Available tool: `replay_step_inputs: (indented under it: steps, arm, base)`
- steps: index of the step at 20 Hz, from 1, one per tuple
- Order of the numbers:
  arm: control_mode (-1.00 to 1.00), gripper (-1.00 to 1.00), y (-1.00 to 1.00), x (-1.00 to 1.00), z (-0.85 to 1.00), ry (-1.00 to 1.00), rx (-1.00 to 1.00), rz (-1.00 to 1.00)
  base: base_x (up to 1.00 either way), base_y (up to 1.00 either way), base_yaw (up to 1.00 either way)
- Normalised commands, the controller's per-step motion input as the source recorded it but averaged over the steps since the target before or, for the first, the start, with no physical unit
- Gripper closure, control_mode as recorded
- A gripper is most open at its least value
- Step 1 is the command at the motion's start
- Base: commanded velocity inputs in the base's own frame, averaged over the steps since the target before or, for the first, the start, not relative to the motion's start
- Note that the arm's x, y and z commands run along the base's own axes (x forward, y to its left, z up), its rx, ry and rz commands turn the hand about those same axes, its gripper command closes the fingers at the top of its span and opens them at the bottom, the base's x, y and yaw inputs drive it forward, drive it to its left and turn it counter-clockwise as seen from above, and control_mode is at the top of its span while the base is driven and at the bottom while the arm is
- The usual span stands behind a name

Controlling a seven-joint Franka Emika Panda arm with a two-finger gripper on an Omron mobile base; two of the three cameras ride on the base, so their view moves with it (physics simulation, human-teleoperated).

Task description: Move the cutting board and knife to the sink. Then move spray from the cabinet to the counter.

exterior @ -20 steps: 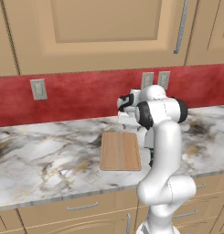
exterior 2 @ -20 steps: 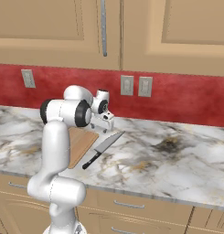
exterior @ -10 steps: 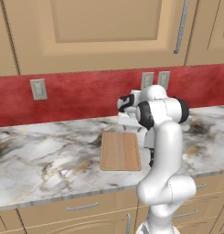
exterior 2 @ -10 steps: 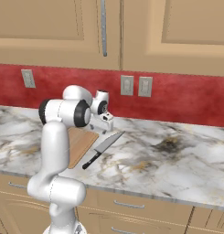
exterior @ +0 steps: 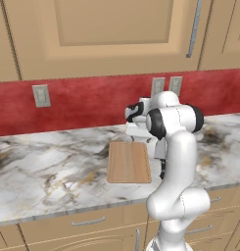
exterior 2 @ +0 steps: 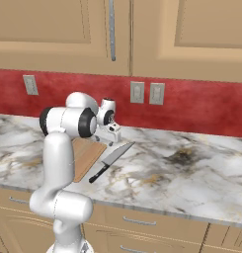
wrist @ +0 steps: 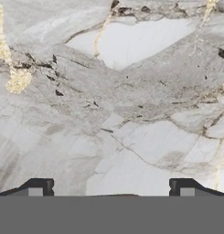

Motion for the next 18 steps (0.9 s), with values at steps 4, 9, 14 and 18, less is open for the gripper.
replay_step_inputs:
  steps: [4,9,14,18]
  arm:
    - [-1.00,-1.00,0.13,-0.09,-0.04,0.00,-0.01,0.00]
    - [-1.00,-1.00,0.15,-0.16,-0.06,0.00,-0.01,0.00]
    - [-1.00,-1.00,0.20,-0.24,-0.07,0.01,-0.02,-0.02]
    - [-1.00,-1.00,0.19,-0.26,-0.08,0.02,-0.02,-0.05]
  base:
    - [0.00,0.00,0.00]
    - [0.00,0.00,0.00]
    - [0.00,0.00,0.00]
    - [0.00,0.00,0.00]
